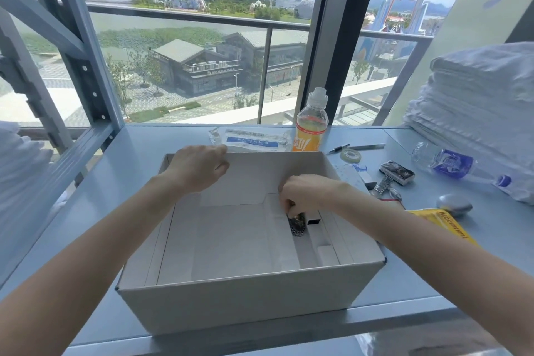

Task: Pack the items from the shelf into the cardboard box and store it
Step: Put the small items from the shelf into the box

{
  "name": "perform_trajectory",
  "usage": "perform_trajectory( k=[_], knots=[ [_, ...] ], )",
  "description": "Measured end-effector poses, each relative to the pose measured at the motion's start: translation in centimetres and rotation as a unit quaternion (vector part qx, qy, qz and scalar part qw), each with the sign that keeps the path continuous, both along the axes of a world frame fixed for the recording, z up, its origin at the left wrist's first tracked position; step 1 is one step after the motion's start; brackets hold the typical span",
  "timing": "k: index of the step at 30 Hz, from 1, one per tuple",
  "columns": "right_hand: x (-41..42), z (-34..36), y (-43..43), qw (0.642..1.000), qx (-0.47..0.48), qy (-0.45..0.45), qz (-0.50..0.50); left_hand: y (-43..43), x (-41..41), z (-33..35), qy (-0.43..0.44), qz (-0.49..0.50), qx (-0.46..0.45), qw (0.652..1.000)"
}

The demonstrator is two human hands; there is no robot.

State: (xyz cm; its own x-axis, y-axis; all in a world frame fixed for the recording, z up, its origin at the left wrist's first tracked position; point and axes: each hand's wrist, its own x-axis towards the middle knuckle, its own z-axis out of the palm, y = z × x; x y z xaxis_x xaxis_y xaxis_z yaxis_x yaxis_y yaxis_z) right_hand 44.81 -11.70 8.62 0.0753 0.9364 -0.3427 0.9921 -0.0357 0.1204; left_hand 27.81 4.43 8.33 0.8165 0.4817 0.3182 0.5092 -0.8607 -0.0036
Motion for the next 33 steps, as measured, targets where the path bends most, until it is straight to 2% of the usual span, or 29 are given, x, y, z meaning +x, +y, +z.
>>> perform_trajectory(
  k=[6, 8, 10, 12, 16, 21, 23, 27, 30, 33],
  knots=[
    [-0.2, 0.0, -0.3, 0.996, -0.083, -0.012, -0.029, -0.2, -0.1, 0.2, 0.008, 0.005, -0.007, 1.0],
    [-0.1, 0.2, -0.5, 0.997, -0.075, 0.001, -0.02, -0.2, -0.1, 0.2, 0.009, 0.007, -0.009, 1.0],
    [0.1, 0.9, -0.8, 0.999, 0.005, 0.03, -0.016, -0.1, -0.1, 0.2, 0.008, 0.005, -0.006, 1.0],
    [-0.1, 1.8, -1.9, 0.988, 0.126, 0.086, -0.006, -0.1, -0.2, 0.1, 0.002, 0.003, -0.007, 1.0],
    [0.4, 2.7, -6.3, 0.916, 0.345, 0.202, 0.027, -0.1, -0.2, -0.1, -0.01, 0.0, -0.004, 1.0],
    [4.0, 1.6, -12.3, 0.848, 0.477, 0.227, -0.047, -0.1, -0.1, -0.1, -0.012, 0.006, -0.005, 1.0],
    [6.1, 0.3, -13.8, 0.85, 0.462, 0.215, -0.134, -0.1, -0.1, -0.1, -0.01, 0.007, -0.007, 1.0],
    [10.2, -3.2, -15.8, 0.895, 0.255, 0.138, -0.34, -0.3, -0.1, 0.0, -0.01, 0.004, -0.003, 1.0],
    [11.4, -4.2, -16.2, 0.892, 0.225, 0.129, -0.371, -0.4, -0.1, 0.0, -0.007, 0.005, 0.01, 1.0],
    [12.0, -4.2, -16.4, 0.912, 0.171, 0.116, -0.354, -0.4, -0.2, 0.0, -0.006, 0.002, 0.009, 1.0]
  ],
)
